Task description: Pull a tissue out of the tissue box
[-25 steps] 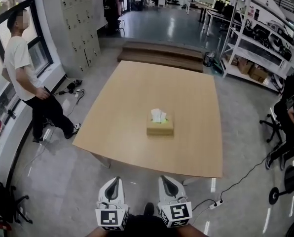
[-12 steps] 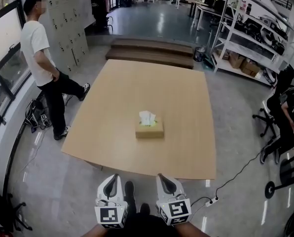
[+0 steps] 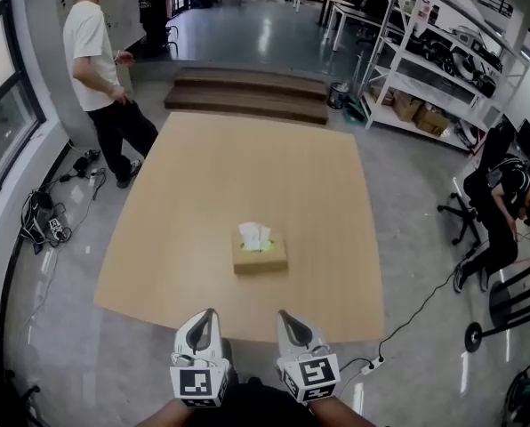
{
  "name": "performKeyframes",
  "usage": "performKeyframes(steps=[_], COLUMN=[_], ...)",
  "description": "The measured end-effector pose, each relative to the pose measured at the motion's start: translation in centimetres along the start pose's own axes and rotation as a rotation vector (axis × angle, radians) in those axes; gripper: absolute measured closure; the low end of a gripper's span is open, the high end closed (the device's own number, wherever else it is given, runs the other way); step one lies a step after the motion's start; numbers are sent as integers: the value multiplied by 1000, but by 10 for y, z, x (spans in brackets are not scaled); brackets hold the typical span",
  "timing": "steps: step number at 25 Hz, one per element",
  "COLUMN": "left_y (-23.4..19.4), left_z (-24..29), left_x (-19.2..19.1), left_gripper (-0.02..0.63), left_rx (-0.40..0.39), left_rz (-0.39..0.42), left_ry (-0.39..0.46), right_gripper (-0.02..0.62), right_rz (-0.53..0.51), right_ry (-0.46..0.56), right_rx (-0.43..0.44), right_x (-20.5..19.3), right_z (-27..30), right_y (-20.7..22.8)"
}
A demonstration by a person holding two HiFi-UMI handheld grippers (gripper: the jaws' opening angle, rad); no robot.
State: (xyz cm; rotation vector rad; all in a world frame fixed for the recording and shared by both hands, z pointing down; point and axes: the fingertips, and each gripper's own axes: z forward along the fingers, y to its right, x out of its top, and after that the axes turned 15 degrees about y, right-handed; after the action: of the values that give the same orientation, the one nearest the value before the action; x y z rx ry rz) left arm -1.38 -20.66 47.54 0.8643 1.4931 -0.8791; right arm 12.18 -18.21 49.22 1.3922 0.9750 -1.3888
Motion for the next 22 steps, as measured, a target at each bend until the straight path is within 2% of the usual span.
performKeyframes(steps=[10, 13, 22], left_y=[-40, -51, -74], left_z=[68, 84, 124], left_x=[-6, -11, -15], left_gripper=[588, 588, 588], left_rx=[-69, -85, -99], left_rz=[-6, -4, 11], left_ry=[12, 12, 32], right_gripper=[601, 570, 533], right_rz=[2, 7, -8], right_ry=[-34, -52, -137], right_rx=[-37, -56, -76], right_x=[3, 0, -23], right_z=[78, 96, 144], right_y=[13, 18, 38])
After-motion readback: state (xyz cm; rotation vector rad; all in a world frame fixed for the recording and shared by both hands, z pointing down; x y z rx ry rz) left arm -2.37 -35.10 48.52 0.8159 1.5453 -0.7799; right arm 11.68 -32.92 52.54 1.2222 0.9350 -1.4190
